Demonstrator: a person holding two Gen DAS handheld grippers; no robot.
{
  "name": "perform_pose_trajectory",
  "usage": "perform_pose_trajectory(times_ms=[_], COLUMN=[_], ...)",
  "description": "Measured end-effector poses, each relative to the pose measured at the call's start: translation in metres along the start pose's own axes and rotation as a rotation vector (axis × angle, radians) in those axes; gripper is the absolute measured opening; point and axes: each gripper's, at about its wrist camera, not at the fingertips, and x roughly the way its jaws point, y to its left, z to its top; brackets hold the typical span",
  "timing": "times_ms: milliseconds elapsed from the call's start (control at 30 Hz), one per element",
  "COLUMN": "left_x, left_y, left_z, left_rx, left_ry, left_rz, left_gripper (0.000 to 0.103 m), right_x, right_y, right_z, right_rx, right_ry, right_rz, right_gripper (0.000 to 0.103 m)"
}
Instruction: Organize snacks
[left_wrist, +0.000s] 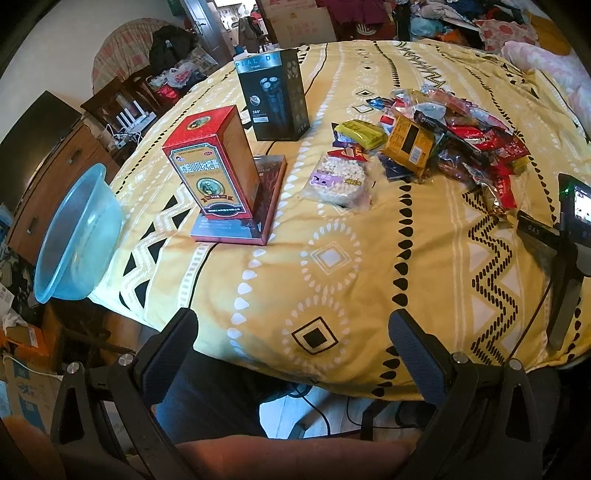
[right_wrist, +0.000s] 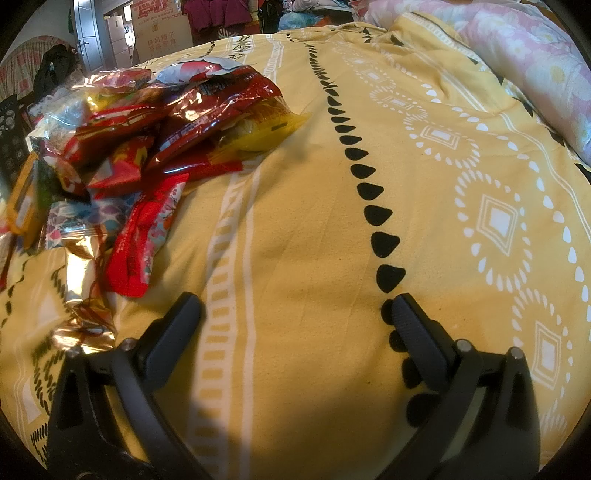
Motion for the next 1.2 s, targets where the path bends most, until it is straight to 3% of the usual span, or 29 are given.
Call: perform_pose_trajectory(times_ms=[1200], left_x=[-0.0028], left_y=[0.0071], left_z=[-0.0017], left_rx=[-0.032], left_ry=[0.001], left_rz=[-0.030], left_gripper=[0.103], right_x=[0.0000], right_y=[0.0000], right_z=[0.0000], right_rx=[0.000], right_ry=[0.000], right_rz=[0.000], right_gripper=[0.103])
